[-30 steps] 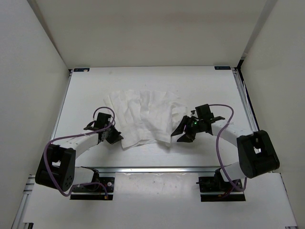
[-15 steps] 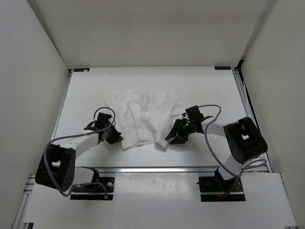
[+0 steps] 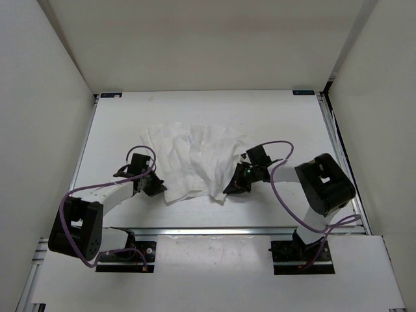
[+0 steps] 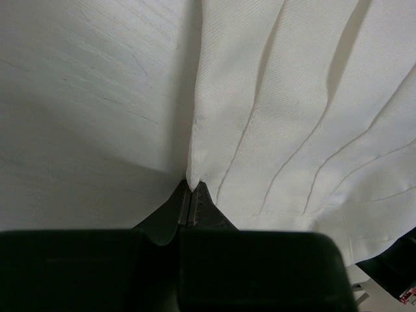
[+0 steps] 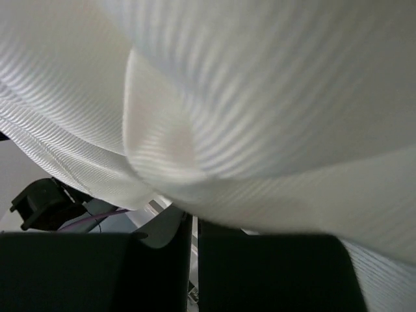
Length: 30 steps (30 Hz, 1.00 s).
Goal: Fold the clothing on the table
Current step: Flatten the skirt out
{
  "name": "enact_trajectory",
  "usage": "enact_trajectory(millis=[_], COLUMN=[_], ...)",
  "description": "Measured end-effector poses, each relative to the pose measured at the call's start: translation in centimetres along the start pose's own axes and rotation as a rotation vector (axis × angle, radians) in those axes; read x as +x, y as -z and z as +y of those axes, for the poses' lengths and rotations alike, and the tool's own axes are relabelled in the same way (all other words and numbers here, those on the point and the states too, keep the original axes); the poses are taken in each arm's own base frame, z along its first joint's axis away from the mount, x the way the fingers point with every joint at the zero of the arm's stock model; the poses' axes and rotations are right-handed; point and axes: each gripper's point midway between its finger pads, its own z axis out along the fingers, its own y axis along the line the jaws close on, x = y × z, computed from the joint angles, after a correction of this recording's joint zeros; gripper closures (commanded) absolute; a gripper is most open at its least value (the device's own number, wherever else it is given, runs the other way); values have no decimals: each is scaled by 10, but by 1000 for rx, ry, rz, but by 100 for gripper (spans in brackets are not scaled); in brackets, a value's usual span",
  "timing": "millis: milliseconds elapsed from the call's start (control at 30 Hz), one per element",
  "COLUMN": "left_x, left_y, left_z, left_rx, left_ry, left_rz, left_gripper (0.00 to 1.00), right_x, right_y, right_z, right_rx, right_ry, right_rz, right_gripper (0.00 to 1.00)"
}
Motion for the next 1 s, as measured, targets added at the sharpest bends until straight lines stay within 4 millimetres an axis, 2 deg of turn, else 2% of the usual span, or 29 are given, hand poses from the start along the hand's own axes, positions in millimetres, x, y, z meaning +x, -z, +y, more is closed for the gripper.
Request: enact_trajectory(millis=[133,200,267,333,400,467,533,600,667,733,800,867,1000], left_x=[-1,-4,-12,-26,-36,-43,-40,-30,-17,-5,-2,2,12], left_y=[2,6,13,24,37,46,49,45,39,31,23,16,11], left_z=[2,0,-7,-25,-55,-75,-85,-81,-71,-55,-33,-14,8], left_rx=[-5,-2,10,64,158,230,284,294,282,245,176,119,55], left_ry=[-19,-49,-76,-92,-128,-149,-159,-155,-150,-152,-138,-128,-129], left_rz=[-4,-9,-23,-43,-57,-72,-57,-23,17,46,40,40,61], left_gripper=[100,100,100,100,100,100,100,100,100,100,100,100,100], right_x=[-8,-18,-37,-53,-69,-79,-84,-78,-68,-63,-62,-63,-55], right_y=[12,31,62,89,116,132,136,130,124,123,131,138,145], right_z=[-6,-11,-12,-8,2,6,-1,-15,-30,-41,-58,-66,-61], right_rx=[38,78,112,115,111,128,165,208,253,310,398,450,451], right_ry=[19,22,29,37,71,99,110,97,69,65,52,52,90], right_rz=[-38,-98,-191,-263,-326,-352,-342,-296,-236,-220,-234,-258,-289], right_gripper=[100,100,100,100,100,100,100,96,76,67,64,63,62])
